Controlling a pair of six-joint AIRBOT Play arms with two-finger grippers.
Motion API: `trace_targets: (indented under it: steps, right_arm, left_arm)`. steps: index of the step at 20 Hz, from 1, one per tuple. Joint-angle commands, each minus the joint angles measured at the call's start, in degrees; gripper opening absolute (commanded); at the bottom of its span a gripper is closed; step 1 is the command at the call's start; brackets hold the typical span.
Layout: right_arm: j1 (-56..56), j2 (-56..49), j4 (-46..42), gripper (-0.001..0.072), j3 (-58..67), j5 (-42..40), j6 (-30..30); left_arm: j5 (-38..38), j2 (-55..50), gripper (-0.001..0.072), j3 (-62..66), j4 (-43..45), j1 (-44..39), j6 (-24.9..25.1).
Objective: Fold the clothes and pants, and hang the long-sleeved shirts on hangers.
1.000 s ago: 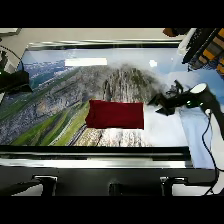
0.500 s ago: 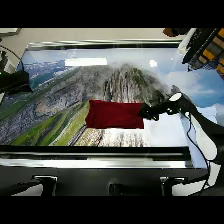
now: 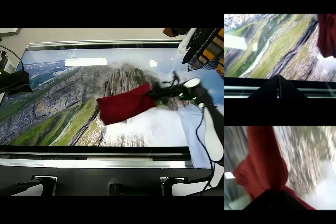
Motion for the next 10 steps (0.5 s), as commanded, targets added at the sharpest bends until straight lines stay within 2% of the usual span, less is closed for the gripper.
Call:
trace_targets:
  steps: [1,4,8,10]
  right_arm:
    - [-7.2,0.2,-1.6,0.0027,9.7,-0.3,9.1]
    - [-13.7,0.2,-5.5,0.0027,15.1,-0.5,16.8]
    - [-21.6,0.4,-7.9,0.0027,20.1,-0.3,23.8]
    - [-24.3,1.8,-11.0,0.0027,21.3,-0.4,29.7]
  left_arm:
    - [0.3,0.0,0.0015,0.0,0.0,0.0,0.0]
    - [0.3,0.0,0.0015,0.0,0.0,0.0,0.0]
    - [0.4,0.0,0.0015,0.0,0.0,0.0,0.0]
    - [0.5,0.0,0.0015,0.0,0.0,0.0,0.0]
